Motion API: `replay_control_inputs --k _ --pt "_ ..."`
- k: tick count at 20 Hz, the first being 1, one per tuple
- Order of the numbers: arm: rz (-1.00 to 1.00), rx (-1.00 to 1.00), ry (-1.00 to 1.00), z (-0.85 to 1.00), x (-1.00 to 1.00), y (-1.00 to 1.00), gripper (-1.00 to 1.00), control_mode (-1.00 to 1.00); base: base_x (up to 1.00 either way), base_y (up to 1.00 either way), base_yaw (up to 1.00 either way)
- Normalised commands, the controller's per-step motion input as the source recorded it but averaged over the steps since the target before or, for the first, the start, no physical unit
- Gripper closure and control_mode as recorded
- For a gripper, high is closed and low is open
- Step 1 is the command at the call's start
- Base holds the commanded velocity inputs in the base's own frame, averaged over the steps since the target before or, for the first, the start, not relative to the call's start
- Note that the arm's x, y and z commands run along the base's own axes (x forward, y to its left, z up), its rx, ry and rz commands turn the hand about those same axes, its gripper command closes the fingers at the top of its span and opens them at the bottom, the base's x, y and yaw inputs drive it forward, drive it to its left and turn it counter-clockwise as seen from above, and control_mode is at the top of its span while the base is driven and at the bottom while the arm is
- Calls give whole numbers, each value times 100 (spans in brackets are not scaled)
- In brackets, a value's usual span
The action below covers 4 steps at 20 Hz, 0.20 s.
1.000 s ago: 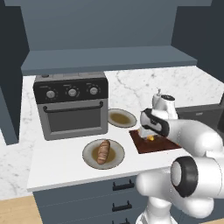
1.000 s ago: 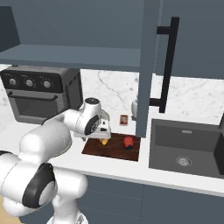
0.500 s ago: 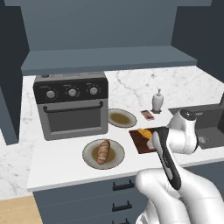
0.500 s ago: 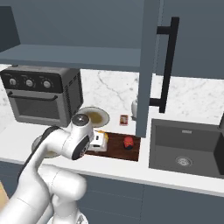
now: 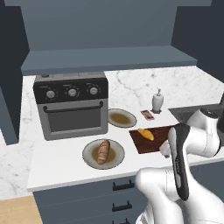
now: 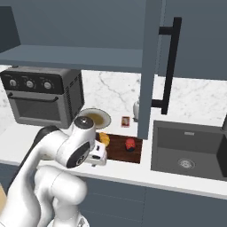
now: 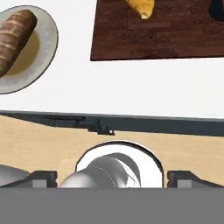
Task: From the different types of pastries on the counter, select a croissant and place it on the cutting board. Then retrieve a jar of jam from the cabinet and place it alongside the croissant on the cutting board.
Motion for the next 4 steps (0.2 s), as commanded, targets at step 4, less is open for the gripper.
replay_control_inputs --k 4 --pt "-4 0 -19 41 -100 23 -100 -100 0 0 0"
